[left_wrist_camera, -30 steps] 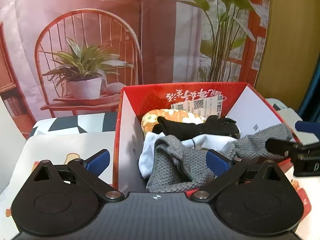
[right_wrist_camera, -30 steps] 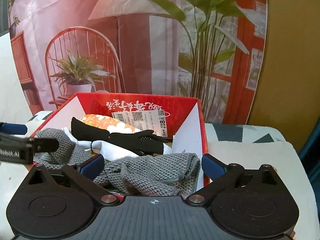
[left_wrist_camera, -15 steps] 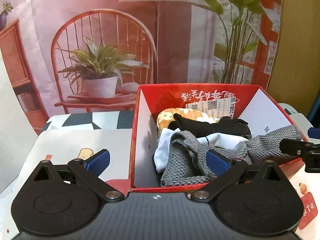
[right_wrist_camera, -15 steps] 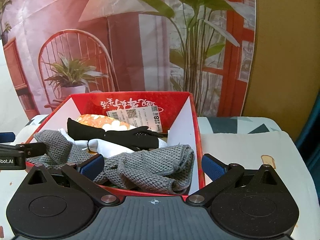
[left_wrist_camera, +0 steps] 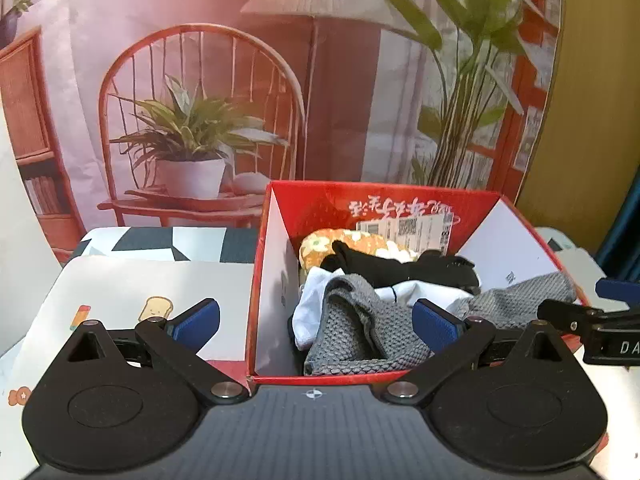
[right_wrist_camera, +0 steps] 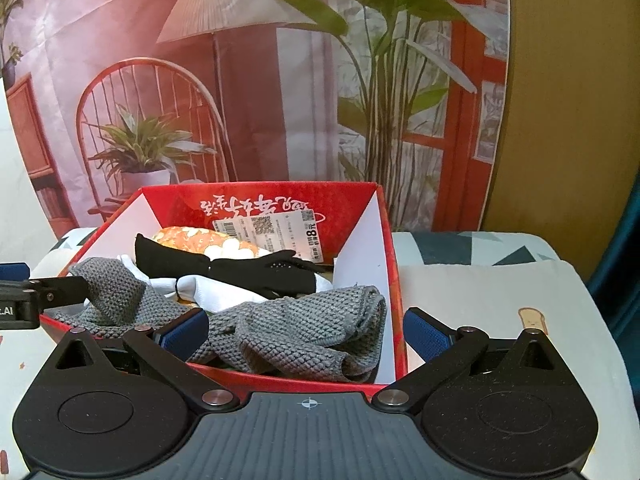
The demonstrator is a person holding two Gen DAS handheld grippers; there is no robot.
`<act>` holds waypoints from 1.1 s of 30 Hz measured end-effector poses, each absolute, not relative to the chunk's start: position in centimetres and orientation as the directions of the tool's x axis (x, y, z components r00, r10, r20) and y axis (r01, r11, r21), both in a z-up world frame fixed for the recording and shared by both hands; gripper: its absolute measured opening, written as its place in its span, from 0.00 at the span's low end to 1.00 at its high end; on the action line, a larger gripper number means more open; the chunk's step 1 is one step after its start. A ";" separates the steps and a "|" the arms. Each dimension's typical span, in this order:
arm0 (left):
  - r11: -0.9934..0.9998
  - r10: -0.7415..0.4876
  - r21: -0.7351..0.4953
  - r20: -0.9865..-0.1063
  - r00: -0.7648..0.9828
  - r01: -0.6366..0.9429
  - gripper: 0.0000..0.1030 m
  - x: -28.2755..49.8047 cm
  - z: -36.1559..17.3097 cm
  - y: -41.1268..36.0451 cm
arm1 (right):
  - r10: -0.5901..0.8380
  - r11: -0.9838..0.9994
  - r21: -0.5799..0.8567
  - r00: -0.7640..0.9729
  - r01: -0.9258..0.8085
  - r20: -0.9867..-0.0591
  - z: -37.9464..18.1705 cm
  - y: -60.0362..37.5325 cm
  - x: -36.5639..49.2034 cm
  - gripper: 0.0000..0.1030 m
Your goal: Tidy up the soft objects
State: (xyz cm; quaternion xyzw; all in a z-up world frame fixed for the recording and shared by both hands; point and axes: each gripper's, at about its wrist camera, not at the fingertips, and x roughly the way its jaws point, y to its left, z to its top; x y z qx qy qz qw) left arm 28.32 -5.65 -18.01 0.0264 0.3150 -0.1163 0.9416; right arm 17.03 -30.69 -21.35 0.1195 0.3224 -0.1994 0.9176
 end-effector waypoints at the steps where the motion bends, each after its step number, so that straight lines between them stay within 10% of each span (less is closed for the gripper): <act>1: 0.972 -0.203 -0.028 -0.595 0.778 0.232 1.00 28.2 -17.8 -5.5 | -0.291 0.892 0.089 0.714 0.443 -0.637 -21.2 -30.6 16.9 1.00; 33: 0.990 -0.102 0.056 -0.332 0.938 0.128 1.00 8.8 -3.2 -1.4 | -0.351 0.904 0.080 0.835 0.420 -0.424 -4.7 -21.4 3.6 1.00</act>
